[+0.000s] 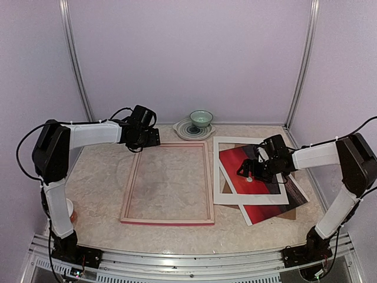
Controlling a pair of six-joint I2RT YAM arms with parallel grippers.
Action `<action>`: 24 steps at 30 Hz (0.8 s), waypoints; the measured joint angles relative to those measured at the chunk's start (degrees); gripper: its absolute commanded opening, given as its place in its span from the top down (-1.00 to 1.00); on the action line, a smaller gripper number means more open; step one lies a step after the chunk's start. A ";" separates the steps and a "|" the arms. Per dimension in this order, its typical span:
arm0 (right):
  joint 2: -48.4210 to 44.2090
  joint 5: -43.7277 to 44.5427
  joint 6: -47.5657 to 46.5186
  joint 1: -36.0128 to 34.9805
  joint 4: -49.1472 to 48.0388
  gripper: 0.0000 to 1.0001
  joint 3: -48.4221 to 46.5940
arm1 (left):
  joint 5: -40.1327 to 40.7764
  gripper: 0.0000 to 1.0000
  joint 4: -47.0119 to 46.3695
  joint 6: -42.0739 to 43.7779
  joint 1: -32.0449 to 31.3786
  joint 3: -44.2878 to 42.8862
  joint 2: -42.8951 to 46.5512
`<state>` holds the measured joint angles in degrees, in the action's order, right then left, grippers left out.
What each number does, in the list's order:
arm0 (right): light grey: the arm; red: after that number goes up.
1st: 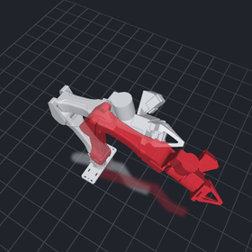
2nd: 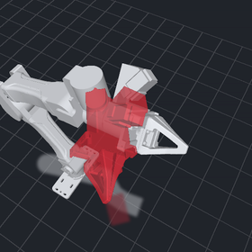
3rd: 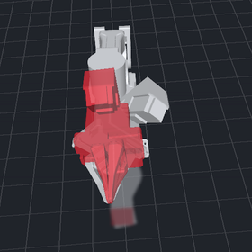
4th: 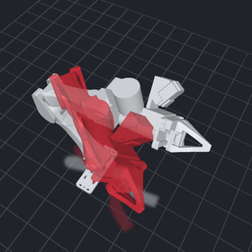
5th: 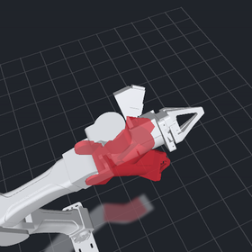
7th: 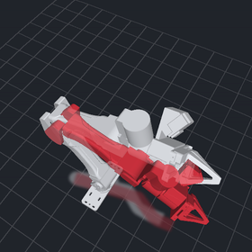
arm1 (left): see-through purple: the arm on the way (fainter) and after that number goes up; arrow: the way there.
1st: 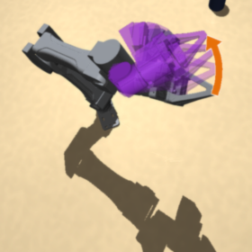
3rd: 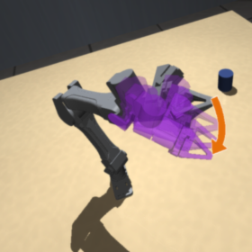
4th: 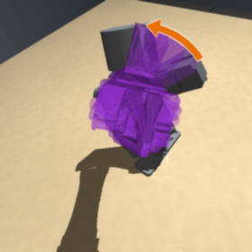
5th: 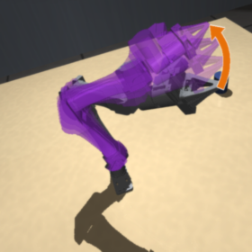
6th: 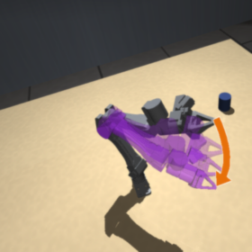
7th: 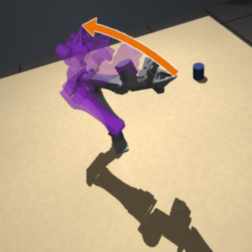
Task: Put the photo into the frame
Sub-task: Press the glass panel onto the frame body.
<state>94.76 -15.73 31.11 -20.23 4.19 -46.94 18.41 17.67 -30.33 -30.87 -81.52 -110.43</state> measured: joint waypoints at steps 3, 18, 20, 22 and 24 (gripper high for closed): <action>-0.81 0.11 0.02 -0.02 0.94 -0.98 0.44 | -0.37 -0.54 -1.84 2.03 2.08 -5.64 -5.79; -2.27 0.37 0.33 -0.02 1.38 -0.98 2.01 | -1.75 -0.48 -2.19 5.51 5.01 -16.68 -21.31; -2.29 0.39 0.33 -0.02 1.33 -0.98 2.01 | -1.84 -0.48 -1.84 5.53 5.03 -17.07 -22.64; -2.29 0.39 0.33 -0.02 1.33 -0.99 2.01 | -1.77 -0.47 -1.86 5.66 5.03 -17.38 -23.08; -2.29 0.42 0.37 -0.02 1.31 -0.98 2.01 | -1.95 -0.47 -1.79 5.60 5.03 -18.01 -23.10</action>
<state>92.47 -15.31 31.48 -20.25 5.50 -44.93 16.47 15.88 -24.73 -25.85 -99.53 -133.53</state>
